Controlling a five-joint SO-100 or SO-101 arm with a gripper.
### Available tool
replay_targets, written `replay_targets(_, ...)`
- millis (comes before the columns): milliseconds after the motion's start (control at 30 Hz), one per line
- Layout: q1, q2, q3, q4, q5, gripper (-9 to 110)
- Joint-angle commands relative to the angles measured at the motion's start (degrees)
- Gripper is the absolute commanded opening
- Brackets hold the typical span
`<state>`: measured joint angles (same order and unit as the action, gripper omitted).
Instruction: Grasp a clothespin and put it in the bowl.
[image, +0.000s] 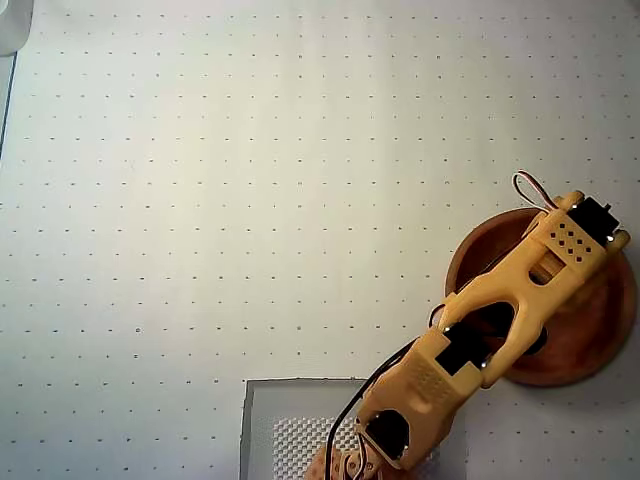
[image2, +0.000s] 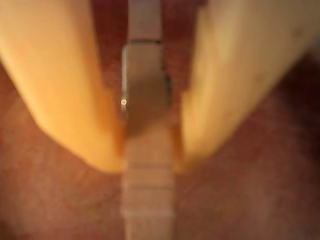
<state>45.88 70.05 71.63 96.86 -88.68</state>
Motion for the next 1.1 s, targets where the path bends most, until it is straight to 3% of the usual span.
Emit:
replay_targets(0, -0.7, -0.97, -4.66, -0.26, -0.97, -3)
replay_targets(400, -3.6, -12.3, -14.77, -0.26, -0.62, -3)
replay_targets(800, -3.08, -13.54, -17.05, -0.18, -1.32, 30)
replay_targets(1067, -2.9, -11.43, -16.87, 0.44, -1.32, 30)
